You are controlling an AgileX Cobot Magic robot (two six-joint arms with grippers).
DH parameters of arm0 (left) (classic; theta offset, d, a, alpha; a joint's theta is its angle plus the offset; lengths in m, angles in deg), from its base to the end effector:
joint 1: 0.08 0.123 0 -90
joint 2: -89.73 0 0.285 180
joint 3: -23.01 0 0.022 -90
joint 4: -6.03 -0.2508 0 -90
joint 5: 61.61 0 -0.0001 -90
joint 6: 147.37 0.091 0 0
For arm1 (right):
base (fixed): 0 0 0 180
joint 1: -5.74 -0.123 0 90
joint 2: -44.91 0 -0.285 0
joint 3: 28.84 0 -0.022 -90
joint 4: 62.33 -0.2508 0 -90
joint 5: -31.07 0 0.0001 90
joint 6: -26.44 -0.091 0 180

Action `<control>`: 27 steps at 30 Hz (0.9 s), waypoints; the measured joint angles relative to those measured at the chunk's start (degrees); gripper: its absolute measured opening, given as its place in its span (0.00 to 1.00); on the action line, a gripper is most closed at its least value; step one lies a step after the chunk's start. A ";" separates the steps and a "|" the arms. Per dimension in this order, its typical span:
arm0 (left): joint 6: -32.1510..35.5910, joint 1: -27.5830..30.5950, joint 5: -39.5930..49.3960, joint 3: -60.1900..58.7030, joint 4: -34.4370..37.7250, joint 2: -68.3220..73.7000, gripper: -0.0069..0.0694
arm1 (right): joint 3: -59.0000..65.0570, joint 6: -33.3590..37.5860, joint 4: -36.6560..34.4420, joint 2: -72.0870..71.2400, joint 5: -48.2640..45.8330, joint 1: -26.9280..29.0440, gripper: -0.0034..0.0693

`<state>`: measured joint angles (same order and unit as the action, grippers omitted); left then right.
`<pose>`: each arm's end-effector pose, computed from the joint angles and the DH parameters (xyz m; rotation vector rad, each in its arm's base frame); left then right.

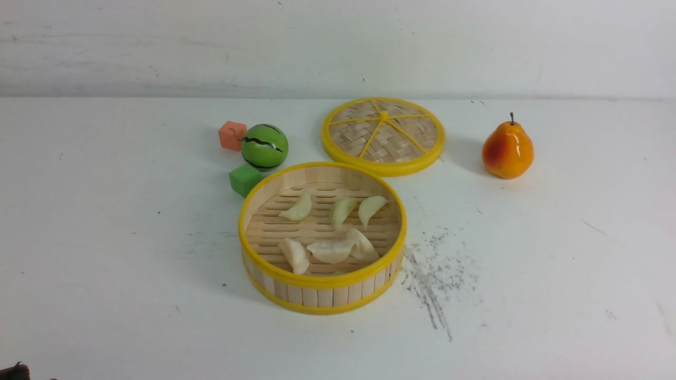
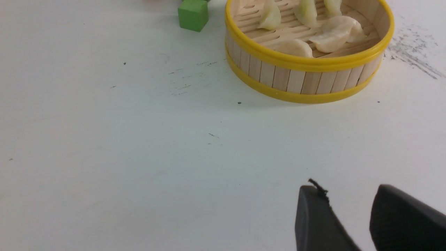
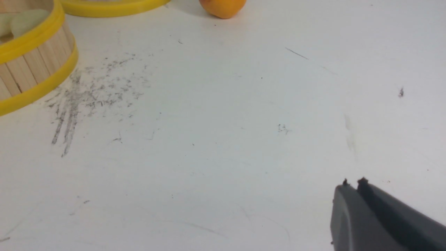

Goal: Put the dumplings into the steamer on the white table.

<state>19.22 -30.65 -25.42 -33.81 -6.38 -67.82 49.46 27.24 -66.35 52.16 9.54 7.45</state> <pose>0.0582 -0.0210 0.2622 0.3931 1.9703 -0.2519 0.0526 0.0008 0.1736 0.0580 1.8672 0.0389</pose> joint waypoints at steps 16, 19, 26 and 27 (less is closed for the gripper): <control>0.00 0.97 -1.97 -3.34 0.05 -3.39 0.40 | 0.00 -0.05 0.00 0.00 0.00 0.00 0.10; 0.00 6.51 -3.37 -6.37 0.30 -9.02 0.40 | 0.00 -0.05 0.00 0.00 -0.05 0.07 0.11; 0.00 22.01 -20.33 -15.13 6.61 -15.27 0.38 | 0.00 -0.05 0.00 0.00 -0.05 0.11 0.12; 0.00 24.16 -23.03 -17.47 7.08 -15.27 0.35 | 0.00 -0.05 0.00 -0.02 -0.05 0.11 0.12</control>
<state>19.22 -6.48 -48.45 -51.28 0.70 -83.09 49.46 27.19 -66.35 52.14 9.49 7.55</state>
